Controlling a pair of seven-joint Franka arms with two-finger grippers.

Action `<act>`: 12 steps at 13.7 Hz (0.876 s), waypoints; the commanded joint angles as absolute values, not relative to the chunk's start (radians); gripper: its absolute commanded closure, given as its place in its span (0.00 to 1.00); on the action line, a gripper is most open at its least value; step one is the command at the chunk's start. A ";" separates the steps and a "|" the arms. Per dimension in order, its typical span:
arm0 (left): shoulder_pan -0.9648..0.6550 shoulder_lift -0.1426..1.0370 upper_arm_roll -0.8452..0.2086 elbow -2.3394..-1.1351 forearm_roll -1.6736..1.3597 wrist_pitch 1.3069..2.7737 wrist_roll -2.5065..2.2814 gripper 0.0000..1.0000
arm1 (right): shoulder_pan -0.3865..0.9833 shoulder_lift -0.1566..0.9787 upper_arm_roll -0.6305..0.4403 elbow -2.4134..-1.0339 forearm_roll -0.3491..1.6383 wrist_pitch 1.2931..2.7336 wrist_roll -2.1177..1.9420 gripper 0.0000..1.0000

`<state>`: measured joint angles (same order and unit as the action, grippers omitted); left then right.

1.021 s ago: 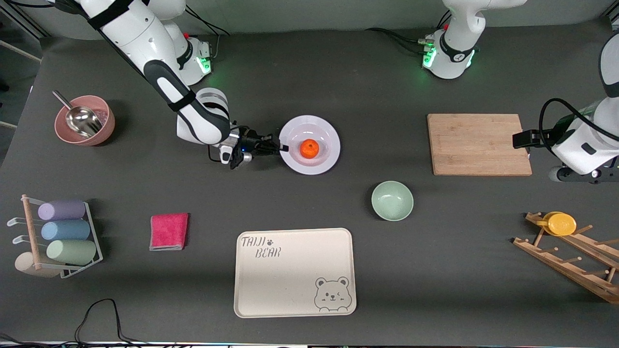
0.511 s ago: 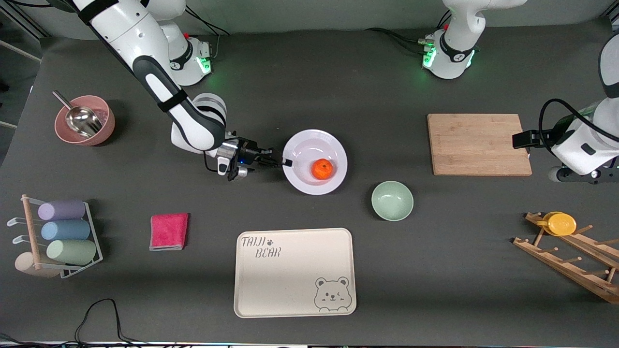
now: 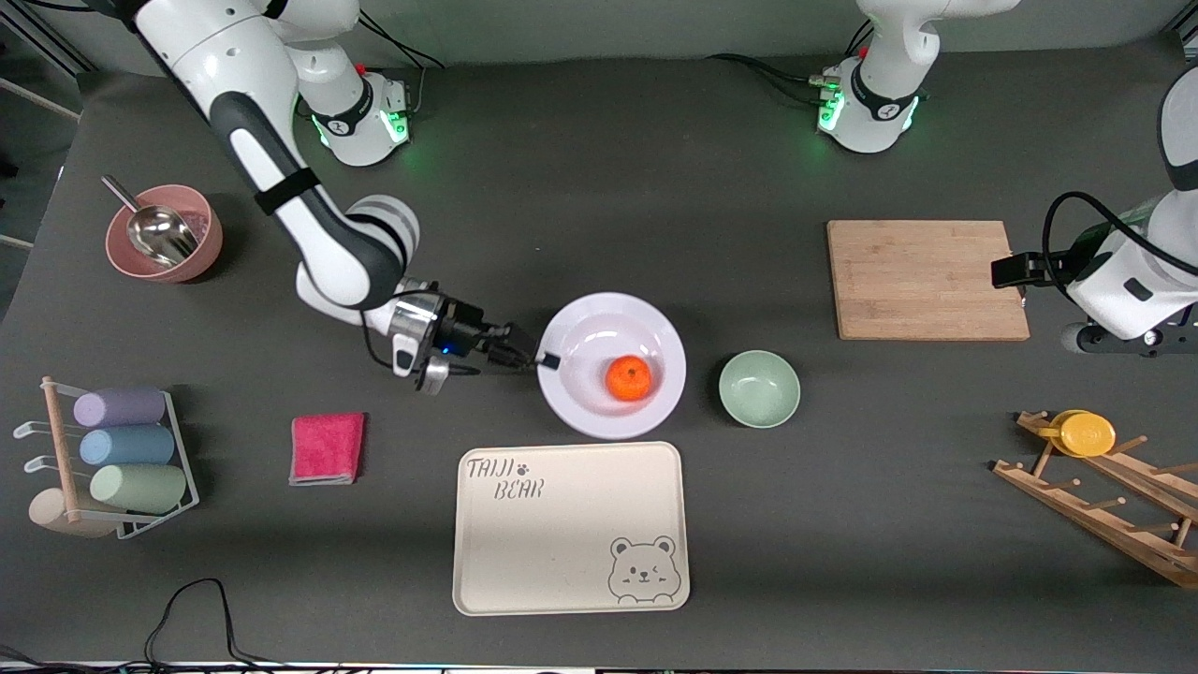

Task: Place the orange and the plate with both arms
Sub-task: 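Slide the plate with the right gripper onto the TAIJI BEAR tray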

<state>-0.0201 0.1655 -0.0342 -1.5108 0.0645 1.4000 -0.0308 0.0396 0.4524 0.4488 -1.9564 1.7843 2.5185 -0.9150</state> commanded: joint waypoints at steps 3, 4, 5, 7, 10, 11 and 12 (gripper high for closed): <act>-0.028 0.164 -0.032 -1.508 0.071 1.391 -0.049 0.00 | 0.041 0.675 0.382 -1.620 1.603 2.514 -0.775 1.00; -0.029 0.164 -0.032 -1.508 0.071 1.391 -0.058 0.00 | 0.041 0.716 0.374 -1.564 1.564 2.514 -0.750 1.00; -0.029 0.164 -0.032 -1.508 0.071 1.391 -0.058 0.00 | 0.047 0.765 0.367 -1.502 1.522 2.516 -0.733 1.00; -0.029 0.164 -0.032 -1.508 0.071 1.391 -0.060 0.00 | 0.063 0.866 0.342 -1.387 1.476 2.517 -0.729 1.00; -0.031 0.164 -0.032 -1.508 0.067 1.391 -0.060 0.00 | 0.074 0.948 0.313 -1.335 1.422 2.523 -0.733 1.00; -0.032 0.164 -0.032 -1.508 0.067 1.391 -0.067 0.00 | 0.074 0.953 0.307 -1.336 1.419 2.523 -0.733 1.00; -0.037 0.164 -0.032 -1.508 0.067 1.391 -0.084 0.00 | 0.074 0.963 0.304 -1.336 1.417 2.523 -0.739 1.00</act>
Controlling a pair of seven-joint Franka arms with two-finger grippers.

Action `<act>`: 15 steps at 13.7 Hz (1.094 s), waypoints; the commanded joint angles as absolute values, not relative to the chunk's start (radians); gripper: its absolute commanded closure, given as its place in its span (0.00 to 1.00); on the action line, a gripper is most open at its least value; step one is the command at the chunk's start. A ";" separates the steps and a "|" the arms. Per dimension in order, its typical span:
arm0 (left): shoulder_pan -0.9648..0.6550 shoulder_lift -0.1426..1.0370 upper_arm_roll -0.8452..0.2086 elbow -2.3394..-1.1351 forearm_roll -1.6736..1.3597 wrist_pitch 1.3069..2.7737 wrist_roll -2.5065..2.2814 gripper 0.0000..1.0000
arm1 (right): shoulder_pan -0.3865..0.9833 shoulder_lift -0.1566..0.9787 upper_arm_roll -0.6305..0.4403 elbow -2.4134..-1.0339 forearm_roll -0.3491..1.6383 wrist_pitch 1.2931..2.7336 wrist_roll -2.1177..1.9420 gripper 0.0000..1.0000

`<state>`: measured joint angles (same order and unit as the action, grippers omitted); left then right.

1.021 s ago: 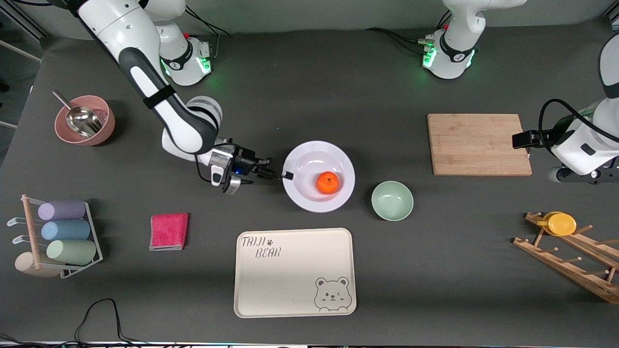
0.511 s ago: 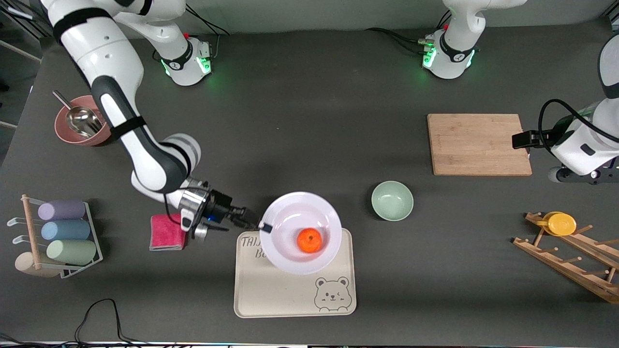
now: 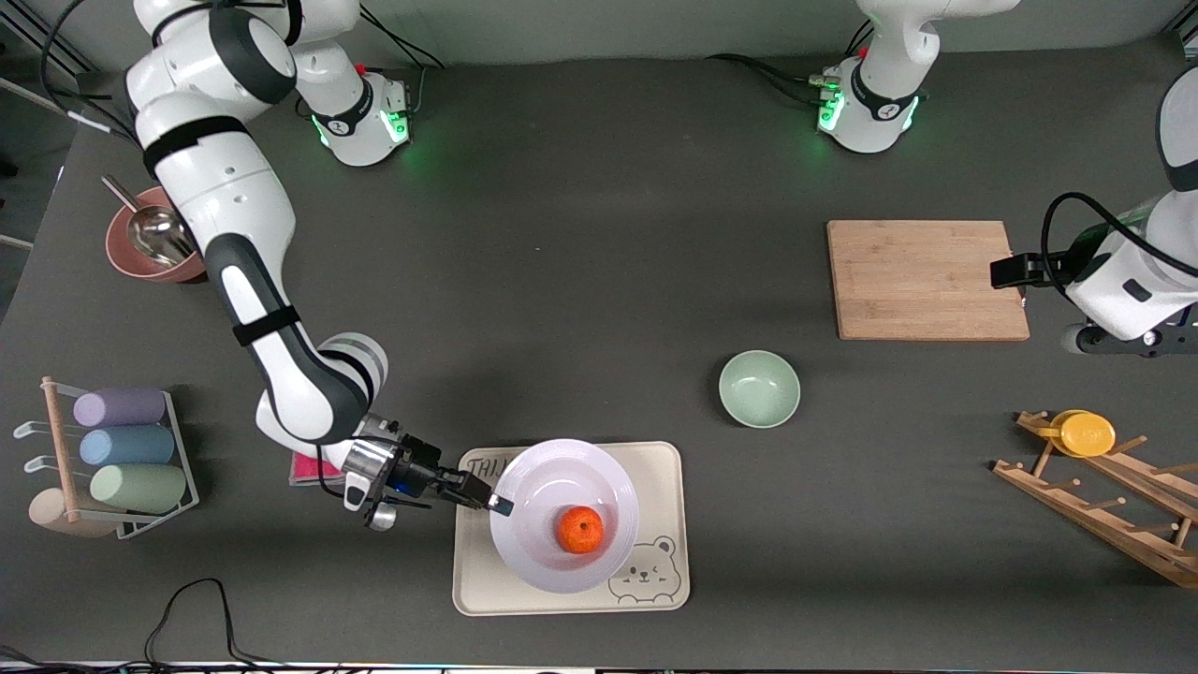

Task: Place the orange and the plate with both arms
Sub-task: 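Open the right gripper and release the plate on the tray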

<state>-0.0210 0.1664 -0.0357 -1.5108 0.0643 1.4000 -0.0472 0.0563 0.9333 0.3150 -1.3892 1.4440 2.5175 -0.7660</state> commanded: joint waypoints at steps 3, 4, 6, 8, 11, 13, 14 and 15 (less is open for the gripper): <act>-0.040 0.164 -0.032 -1.508 0.066 1.393 -0.091 0.00 | 0.074 0.983 0.302 -1.327 1.355 2.523 -0.733 1.00; -0.040 0.164 -0.032 -1.508 0.066 1.391 -0.092 0.00 | 0.074 0.985 0.302 -1.327 1.324 2.523 -0.732 1.00; -0.040 0.164 -0.032 -1.508 0.066 1.391 -0.092 0.00 | 0.075 0.997 0.287 -1.325 1.309 2.523 -0.733 0.75; -0.040 0.164 -0.032 -1.509 0.066 1.391 -0.092 0.00 | 0.084 0.996 0.275 -1.327 1.280 2.523 -0.733 0.13; -0.041 0.164 -0.032 -1.508 0.066 1.391 -0.094 0.00 | 0.086 0.983 0.253 -1.309 1.130 2.525 -0.692 0.00; -0.041 0.164 -0.032 -1.509 0.064 1.391 -0.094 0.00 | 0.083 0.967 0.244 -1.269 0.862 2.520 -0.533 0.00; -0.041 0.164 -0.032 -1.508 0.064 1.391 -0.095 0.00 | 0.083 0.947 0.244 -1.266 0.730 2.513 -0.438 0.00; -0.041 0.164 -0.032 -1.508 0.063 1.393 -0.097 0.00 | 0.080 0.927 0.244 -1.267 0.609 2.504 -0.357 0.00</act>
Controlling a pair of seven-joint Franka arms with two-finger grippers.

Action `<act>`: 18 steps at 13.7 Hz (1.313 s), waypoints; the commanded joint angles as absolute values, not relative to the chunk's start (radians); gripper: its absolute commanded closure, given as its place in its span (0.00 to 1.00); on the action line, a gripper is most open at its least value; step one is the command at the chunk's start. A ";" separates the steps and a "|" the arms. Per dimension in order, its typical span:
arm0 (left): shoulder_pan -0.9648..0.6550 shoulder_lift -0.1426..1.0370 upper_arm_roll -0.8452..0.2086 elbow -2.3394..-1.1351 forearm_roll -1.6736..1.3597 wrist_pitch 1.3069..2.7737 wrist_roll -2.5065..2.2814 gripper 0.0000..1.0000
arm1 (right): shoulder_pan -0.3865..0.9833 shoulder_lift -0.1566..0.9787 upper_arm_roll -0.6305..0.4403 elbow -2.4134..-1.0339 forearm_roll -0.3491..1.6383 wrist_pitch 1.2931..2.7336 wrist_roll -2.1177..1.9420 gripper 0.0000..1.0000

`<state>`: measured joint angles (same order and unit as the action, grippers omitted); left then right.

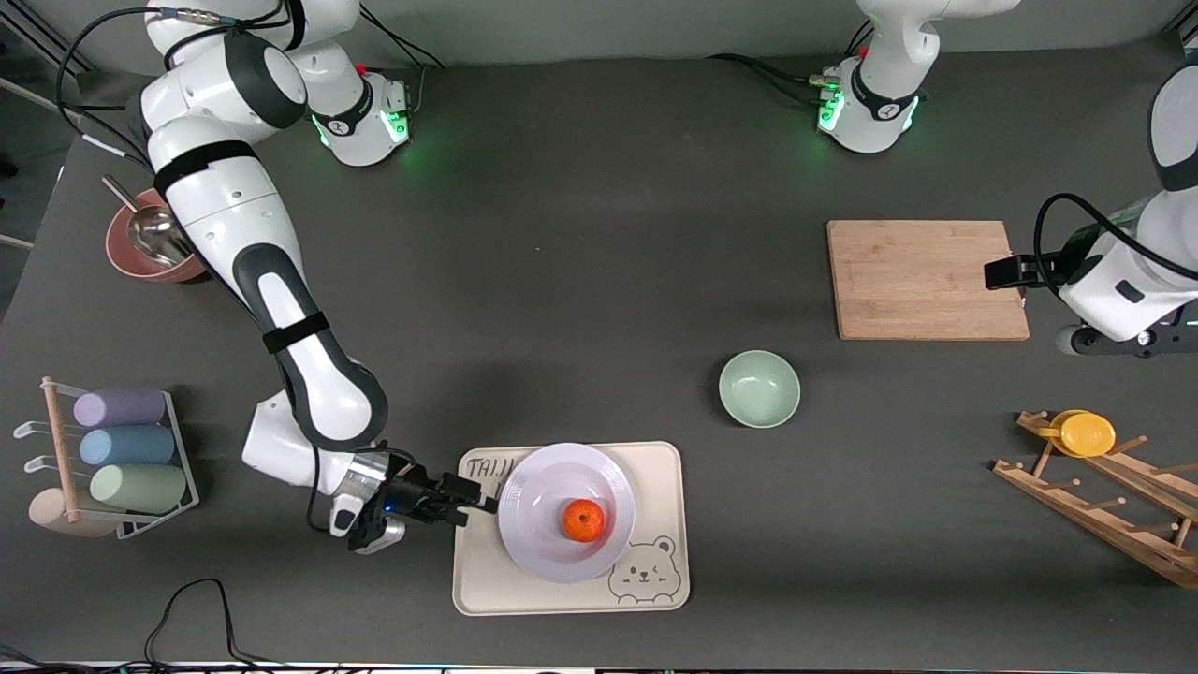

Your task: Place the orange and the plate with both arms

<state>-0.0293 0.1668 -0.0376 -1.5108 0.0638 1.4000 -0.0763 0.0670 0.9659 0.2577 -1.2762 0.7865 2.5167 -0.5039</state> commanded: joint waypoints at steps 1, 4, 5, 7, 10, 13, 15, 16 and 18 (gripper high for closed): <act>-0.041 0.163 -0.032 -1.506 0.063 1.396 -0.098 0.00 | 0.077 0.902 0.242 -1.270 0.522 2.472 -0.301 0.00; -0.035 0.144 -0.032 -1.502 0.058 1.419 -0.098 0.00 | 0.084 0.800 0.146 -1.288 0.480 2.302 -0.256 0.00; -0.034 0.131 -0.031 -1.505 0.060 1.420 -0.098 0.00 | 0.084 0.763 0.112 -1.302 0.479 2.236 -0.256 0.00; -0.034 0.083 -0.031 -1.532 0.060 1.419 -0.115 0.00 | 0.089 0.662 0.042 -1.363 0.457 2.116 -0.253 0.00; -0.031 0.064 -0.029 -1.529 0.070 1.422 -0.104 0.00 | 0.087 0.524 0.009 -1.417 0.314 1.956 -0.129 0.00; -0.032 0.064 -0.029 -1.519 0.071 1.419 -0.104 0.00 | 0.089 0.367 0.011 -1.483 0.128 1.830 0.033 0.00; -0.031 0.066 -0.031 -1.519 0.060 1.416 -0.104 0.00 | 0.084 0.249 0.008 -1.605 0.103 1.830 0.038 0.00; -0.031 0.069 -0.031 -1.517 0.058 1.420 -0.104 0.00 | 0.083 0.198 0.005 -1.652 0.101 1.827 0.046 0.00; -0.031 0.069 -0.031 -1.516 0.054 1.417 -0.106 0.00 | 0.084 0.114 0.005 -1.706 0.054 1.784 0.081 0.00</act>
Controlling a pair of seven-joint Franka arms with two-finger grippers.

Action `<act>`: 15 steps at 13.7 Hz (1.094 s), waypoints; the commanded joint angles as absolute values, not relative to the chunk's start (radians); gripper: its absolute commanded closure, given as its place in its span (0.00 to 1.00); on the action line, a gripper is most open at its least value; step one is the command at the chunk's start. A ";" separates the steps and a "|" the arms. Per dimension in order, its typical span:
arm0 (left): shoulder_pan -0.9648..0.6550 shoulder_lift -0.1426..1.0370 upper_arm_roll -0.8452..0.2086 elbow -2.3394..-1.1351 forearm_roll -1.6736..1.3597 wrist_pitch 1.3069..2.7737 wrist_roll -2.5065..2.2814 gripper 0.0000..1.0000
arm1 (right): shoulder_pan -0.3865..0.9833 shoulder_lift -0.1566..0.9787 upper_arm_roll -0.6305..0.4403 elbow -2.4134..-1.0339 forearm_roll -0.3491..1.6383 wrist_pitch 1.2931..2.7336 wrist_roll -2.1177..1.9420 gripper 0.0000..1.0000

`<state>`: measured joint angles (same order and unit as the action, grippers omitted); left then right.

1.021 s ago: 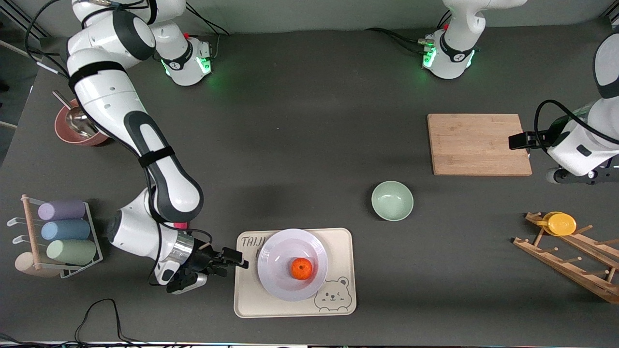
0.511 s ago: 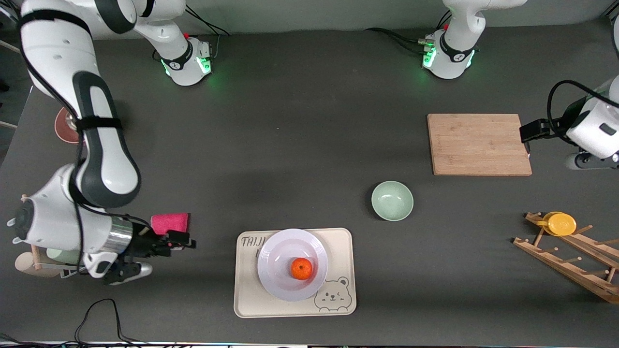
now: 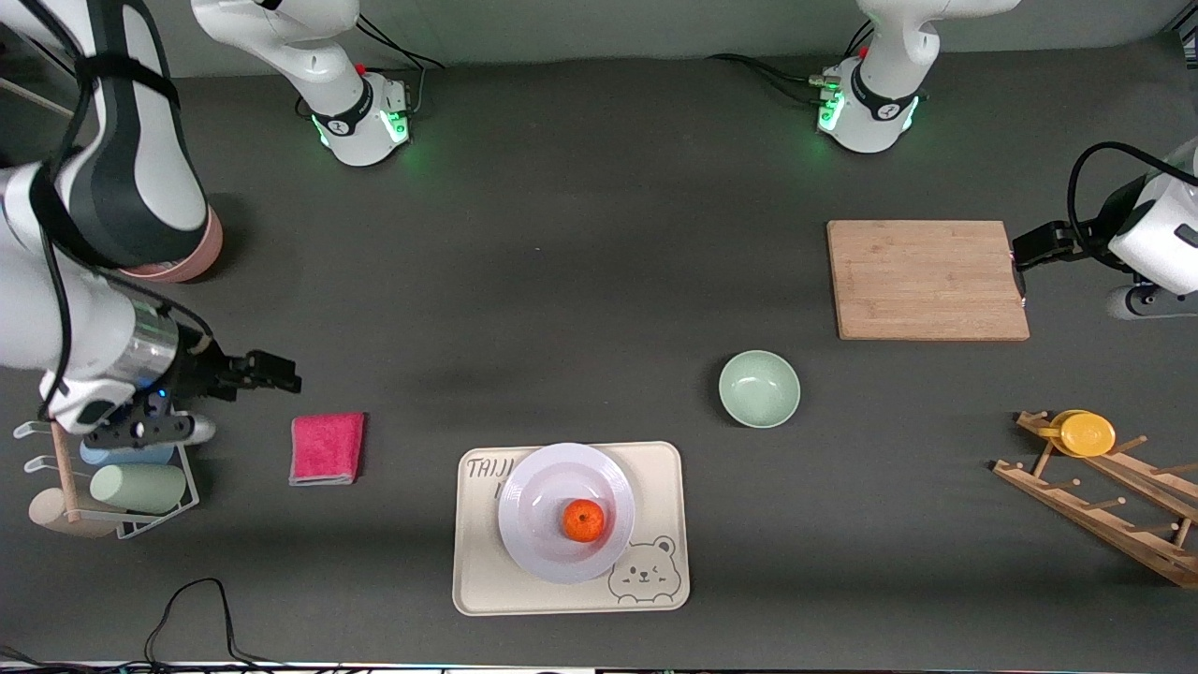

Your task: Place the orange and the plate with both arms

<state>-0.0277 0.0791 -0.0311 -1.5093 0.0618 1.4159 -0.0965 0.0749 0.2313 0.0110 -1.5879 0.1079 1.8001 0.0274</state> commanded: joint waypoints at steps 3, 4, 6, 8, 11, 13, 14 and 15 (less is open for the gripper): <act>-0.035 0.067 -0.032 -1.509 0.052 1.419 -0.110 0.00 | 0.086 0.065 0.005 -1.678 0.035 1.675 0.091 0.00; -0.035 0.067 -0.032 -1.503 0.052 1.419 -0.110 0.00 | 0.086 0.046 0.005 -1.680 0.032 1.655 0.092 0.00; -0.032 0.067 -0.031 -1.497 0.052 1.420 -0.107 0.00 | 0.087 0.011 0.005 -1.686 0.021 1.631 0.092 0.00; -0.032 0.067 -0.031 -1.493 0.052 1.417 -0.107 0.00 | 0.087 -0.012 0.005 -1.686 -0.024 1.608 0.104 0.00; -0.032 0.066 -0.031 -1.488 0.052 1.410 -0.109 0.00 | 0.087 -0.018 0.005 -1.687 -0.031 1.588 0.129 0.00; -0.032 0.069 -0.031 -1.485 0.052 1.410 -0.104 0.00 | 0.086 -0.029 0.005 -1.689 -0.031 1.572 0.140 0.00; -0.032 0.069 -0.029 -1.485 0.052 1.410 -0.103 0.00 | 0.086 -0.032 0.003 -1.693 -0.029 1.572 0.138 0.00; -0.031 0.069 -0.029 -1.485 0.052 1.411 -0.101 0.00 | 0.086 -0.040 0.003 -1.695 -0.029 1.565 0.138 0.00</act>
